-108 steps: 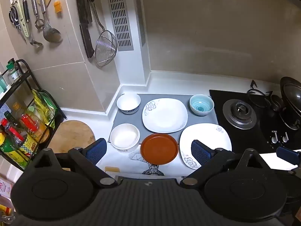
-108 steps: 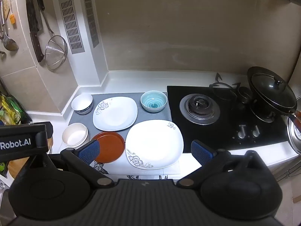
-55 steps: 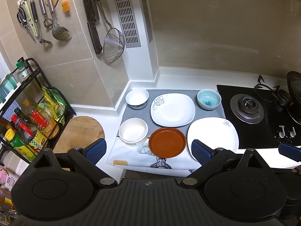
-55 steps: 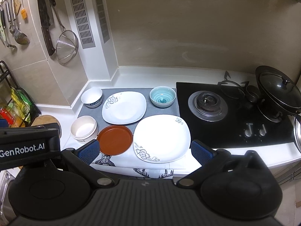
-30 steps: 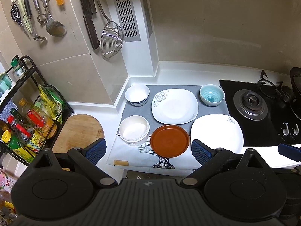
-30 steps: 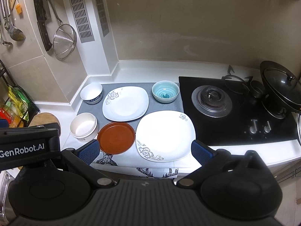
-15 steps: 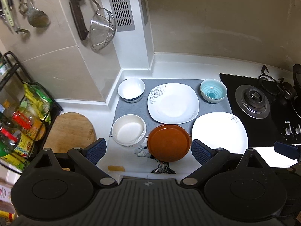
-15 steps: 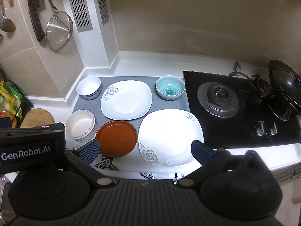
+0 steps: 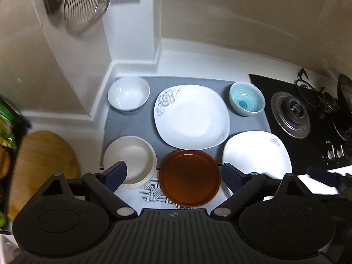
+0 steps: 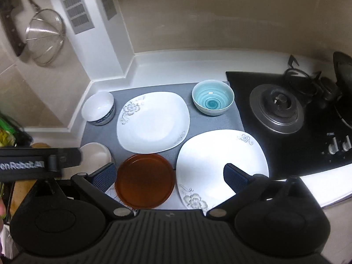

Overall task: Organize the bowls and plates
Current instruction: 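Move the right tool toward the white square plate beside the stove, then grasp the white square plate rim with the right tool and lift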

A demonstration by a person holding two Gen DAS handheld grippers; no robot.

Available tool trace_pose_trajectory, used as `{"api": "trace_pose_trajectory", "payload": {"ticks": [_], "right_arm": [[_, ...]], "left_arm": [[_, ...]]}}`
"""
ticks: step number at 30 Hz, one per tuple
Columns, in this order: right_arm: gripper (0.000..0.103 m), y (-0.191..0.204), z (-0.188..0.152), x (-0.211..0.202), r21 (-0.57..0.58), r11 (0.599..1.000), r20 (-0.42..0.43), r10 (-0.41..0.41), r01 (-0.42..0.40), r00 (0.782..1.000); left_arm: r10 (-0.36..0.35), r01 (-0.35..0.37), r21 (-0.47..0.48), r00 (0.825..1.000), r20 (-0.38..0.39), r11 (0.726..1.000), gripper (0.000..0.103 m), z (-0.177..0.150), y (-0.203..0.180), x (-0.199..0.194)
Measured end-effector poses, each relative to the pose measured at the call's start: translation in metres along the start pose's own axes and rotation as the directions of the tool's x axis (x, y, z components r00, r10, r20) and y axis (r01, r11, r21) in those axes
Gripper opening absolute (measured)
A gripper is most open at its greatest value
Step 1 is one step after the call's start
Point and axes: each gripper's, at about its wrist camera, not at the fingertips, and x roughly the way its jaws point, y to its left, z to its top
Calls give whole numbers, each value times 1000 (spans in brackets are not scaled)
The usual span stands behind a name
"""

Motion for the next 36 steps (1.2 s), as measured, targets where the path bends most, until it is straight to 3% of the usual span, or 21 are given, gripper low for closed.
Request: {"api": "trace_pose_trajectory", "payload": {"ticks": [3, 6, 9, 12, 13, 15, 17, 19, 22, 23, 27, 30, 33, 36], "right_arm": [[103, -16, -5, 13, -40, 994, 42, -95, 97, 995], [103, -45, -15, 24, -56, 989, 58, -135, 139, 989], [103, -86, -29, 33, -4, 999, 31, -38, 38, 999], [103, -132, -47, 35, 119, 989, 52, 83, -89, 995], [103, -143, -52, 37, 124, 986, 54, 102, -108, 993], [103, -159, -56, 41, 85, 985, 60, 147, -152, 987], [103, -173, -57, 43, 42, 971, 97, 230, -235, 968], [103, -188, -55, 51, 29, 951, 117, 302, -307, 946], [102, -209, -52, 68, 59, 908, 122, 407, -416, 905], [98, -215, -53, 74, 71, 902, 125, 414, -425, 901], [73, -234, -61, 99, 141, 907, 100, 387, -398, 917], [73, -244, -70, 111, 151, 916, 79, 363, -371, 928], [73, -248, -76, 118, 127, 931, 69, 336, -342, 939], [73, -254, -77, 121, 112, 938, 67, 321, -327, 945]], "left_arm": [[-86, 86, -23, 996, -3, 996, 95, -8, 22, 34], [-128, 127, -18, 988, -86, 992, 94, -16, 24, 70], [-182, 188, 42, 977, -114, 981, 93, -21, 3, 94], [-340, 345, 65, 938, -76, 937, 87, -20, -21, 107], [-373, 377, 51, 925, -74, 925, 81, -18, -28, 114], [-394, 396, 16, 916, -76, 918, 74, -17, -42, 129], [-348, 350, -4, 932, -99, 937, 51, -20, -55, 148], [-301, 301, -28, 939, -164, 953, 40, -22, -62, 167], [-298, 289, -77, 940, -169, 954, 33, -25, -66, 187], [-293, 284, -78, 942, -165, 956, 29, -27, -67, 192], [-252, 249, -38, 954, -161, 968, 25, -27, -84, 206], [-224, 231, 55, 968, -111, 971, 25, -28, -100, 210], [-155, 165, 145, 985, -76, 976, 25, -29, -115, 215], [-112, 122, 174, 991, -69, 977, 25, -26, -122, 219]]}}
